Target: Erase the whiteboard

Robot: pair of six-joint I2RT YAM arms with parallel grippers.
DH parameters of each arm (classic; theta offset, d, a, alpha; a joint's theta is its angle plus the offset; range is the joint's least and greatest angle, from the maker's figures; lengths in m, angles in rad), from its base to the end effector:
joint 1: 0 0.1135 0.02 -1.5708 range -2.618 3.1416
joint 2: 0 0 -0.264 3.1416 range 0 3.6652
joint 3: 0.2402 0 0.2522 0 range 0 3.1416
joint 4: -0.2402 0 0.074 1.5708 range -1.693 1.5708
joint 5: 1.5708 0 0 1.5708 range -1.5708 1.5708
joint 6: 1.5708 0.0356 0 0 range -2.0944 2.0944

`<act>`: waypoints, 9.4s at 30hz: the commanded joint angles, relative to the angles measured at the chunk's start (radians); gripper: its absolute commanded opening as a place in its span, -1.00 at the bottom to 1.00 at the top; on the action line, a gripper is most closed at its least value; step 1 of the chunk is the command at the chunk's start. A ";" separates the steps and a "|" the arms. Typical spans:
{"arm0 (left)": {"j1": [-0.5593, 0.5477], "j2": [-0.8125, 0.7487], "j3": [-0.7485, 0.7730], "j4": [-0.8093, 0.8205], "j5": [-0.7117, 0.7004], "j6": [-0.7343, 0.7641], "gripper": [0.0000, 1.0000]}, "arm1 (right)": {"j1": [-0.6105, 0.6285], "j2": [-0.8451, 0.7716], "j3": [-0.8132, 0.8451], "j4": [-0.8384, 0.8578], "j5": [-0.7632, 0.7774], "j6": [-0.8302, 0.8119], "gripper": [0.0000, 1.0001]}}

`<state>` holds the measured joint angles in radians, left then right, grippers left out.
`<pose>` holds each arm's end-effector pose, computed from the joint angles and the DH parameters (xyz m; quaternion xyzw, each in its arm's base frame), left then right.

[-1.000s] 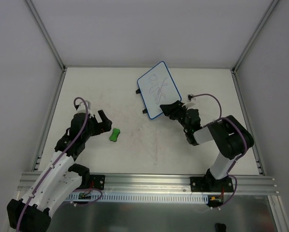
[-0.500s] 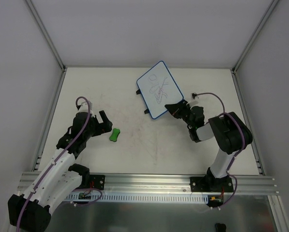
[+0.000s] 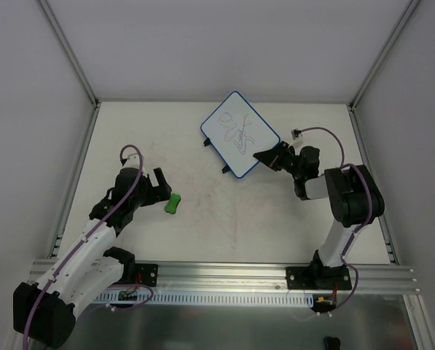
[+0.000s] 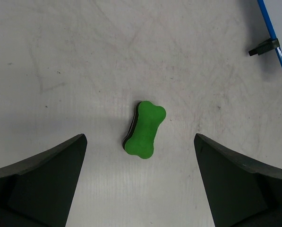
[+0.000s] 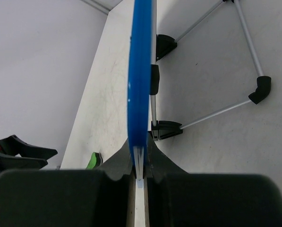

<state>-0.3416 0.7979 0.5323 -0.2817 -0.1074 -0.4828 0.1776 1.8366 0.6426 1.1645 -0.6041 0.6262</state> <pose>0.1720 -0.0571 0.2392 -0.0876 0.8666 -0.1530 0.4668 0.3296 0.0797 0.1595 -0.0497 0.7139 0.4566 0.5286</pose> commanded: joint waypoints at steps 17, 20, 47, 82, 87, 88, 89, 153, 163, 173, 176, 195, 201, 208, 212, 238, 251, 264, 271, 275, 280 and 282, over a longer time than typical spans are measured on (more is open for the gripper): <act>-0.048 0.195 0.098 0.116 0.020 0.098 0.98 | 0.002 -0.191 -0.086 -0.080 -0.079 -0.290 -1.00; -0.048 0.228 0.101 0.148 0.076 0.139 0.98 | 0.002 -0.162 -0.060 -0.080 -0.104 -0.284 -1.00; -0.140 0.598 0.287 -0.134 -0.043 0.225 0.64 | -0.012 -0.134 -0.026 -0.080 -0.145 -0.252 -1.00; -0.145 0.657 0.388 -0.139 0.043 0.222 -0.79 | -0.027 -0.117 -0.015 -0.039 -0.180 -0.197 -1.00; -0.131 0.598 0.496 0.041 0.161 0.208 -0.97 | -0.027 -0.112 -0.032 -0.034 -0.194 -0.200 -1.00; -0.126 0.616 0.532 0.053 0.170 0.205 -0.99 | -0.027 -0.115 -0.037 -0.026 -0.195 -0.198 -1.00; -0.123 0.665 0.616 0.062 0.176 0.198 -1.00 | -0.027 -0.123 -0.053 -0.010 -0.189 -0.198 -0.99; -0.113 1.453 1.287 0.128 0.298 0.078 -1.00 | 0.002 -0.191 -0.084 -0.020 -0.161 -0.229 -1.00; -0.053 1.452 1.258 0.128 0.264 0.015 -1.00 | 0.005 -0.209 -0.093 -0.025 -0.163 -0.230 -1.00; -0.177 1.476 1.342 0.130 0.333 0.124 -1.00 | 0.005 -0.204 -0.089 -0.028 -0.163 -0.232 -1.00; -0.212 1.482 1.368 0.131 0.356 0.168 -1.00 | 0.007 -0.203 -0.089 -0.029 -0.163 -0.233 -1.00; -0.108 1.476 1.325 0.138 0.278 0.067 -1.00 | 0.007 -0.211 -0.092 -0.037 -0.163 -0.238 -1.00; -0.108 1.498 1.331 0.136 0.348 0.087 -1.00 | 0.008 -0.204 -0.081 -0.054 -0.160 -0.237 -1.00; -0.214 1.517 1.423 0.138 0.368 0.207 -1.00 | 0.008 -0.209 -0.084 -0.054 -0.160 -0.238 -1.00; -0.258 1.511 1.431 0.141 0.425 0.271 -1.00 | 0.008 -0.209 -0.084 -0.054 -0.161 -0.240 -1.00; -0.386 1.520 1.486 0.139 0.305 0.580 -1.00 | 0.013 -0.208 -0.080 -0.054 -0.166 -0.238 -1.00; -0.186 1.633 1.643 0.110 0.299 0.296 -1.00 | 0.013 -0.221 -0.087 -0.054 -0.168 -0.246 -1.00; -0.257 1.583 1.577 0.088 0.405 0.450 -1.00 | 0.014 -0.214 -0.084 -0.052 -0.168 -0.246 -1.00; -0.320 1.509 1.436 0.095 0.474 0.586 -1.00 | 0.013 -0.211 -0.078 -0.054 -0.169 -0.243 -1.00; -0.339 1.477 1.373 0.099 0.447 0.599 -1.00 | 0.013 -0.209 -0.081 -0.054 -0.168 -0.241 -1.00; -0.381 1.430 1.293 0.099 0.411 0.645 -1.00 | 0.007 -0.220 -0.089 -0.054 -0.164 -0.241 -1.00; -0.399 1.396 1.259 0.099 0.376 0.691 -1.00 | 0.007 -0.212 -0.086 -0.052 -0.166 -0.238 -1.00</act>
<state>-0.6586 2.2002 1.8690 -0.0864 0.2462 0.1333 0.1612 1.6711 0.5419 0.9970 -0.6662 0.4664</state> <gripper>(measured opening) 0.295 0.067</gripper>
